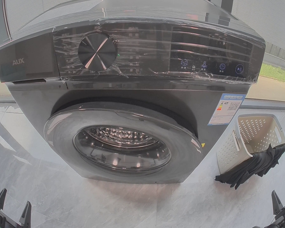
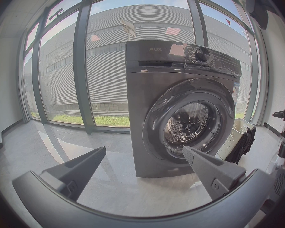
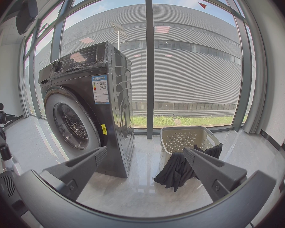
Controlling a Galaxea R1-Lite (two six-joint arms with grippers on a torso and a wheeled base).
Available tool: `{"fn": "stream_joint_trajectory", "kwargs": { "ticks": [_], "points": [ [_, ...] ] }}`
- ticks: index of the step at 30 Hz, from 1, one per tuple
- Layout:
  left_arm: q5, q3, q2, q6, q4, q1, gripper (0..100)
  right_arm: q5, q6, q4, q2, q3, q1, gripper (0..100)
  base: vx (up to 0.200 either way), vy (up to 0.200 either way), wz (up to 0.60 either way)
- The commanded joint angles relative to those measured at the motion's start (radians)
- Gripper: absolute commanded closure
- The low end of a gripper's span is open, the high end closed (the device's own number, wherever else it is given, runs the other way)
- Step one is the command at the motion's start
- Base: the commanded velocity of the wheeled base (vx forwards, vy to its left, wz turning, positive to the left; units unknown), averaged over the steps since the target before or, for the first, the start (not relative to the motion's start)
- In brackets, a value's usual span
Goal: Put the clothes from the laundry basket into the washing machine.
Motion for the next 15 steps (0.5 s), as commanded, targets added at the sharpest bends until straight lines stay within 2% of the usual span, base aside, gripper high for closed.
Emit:
{"fn": "stream_joint_trajectory", "kwargs": {
  "ticks": [1, 2, 14, 15],
  "points": [
    [-0.003, 0.016, -0.018, -0.015, -0.002, 0.001, 0, 0.001, 0.0, -0.001, -0.016, 0.018, 0.0, 0, 0.0, 0.0, 0.0],
    [-0.002, 0.016, -0.018, -0.019, -0.002, 0.001, 0, 0.001, 0.0, -0.001, -0.016, 0.018, 0.0, 0, 0.0, 0.0, 0.0],
    [-0.005, 0.016, -0.018, -0.028, -0.002, -0.001, 0, 0.001, 0.0, -0.001, -0.016, 0.018, 0.0, 0, 0.0, 0.2, 0.0],
    [-0.005, 0.016, -0.018, -0.028, -0.002, -0.001, 0, 0.001, 0.0, -0.001, -0.016, 0.018, 0.0, 0, 0.0, 0.0, 0.0]
  ]
}}
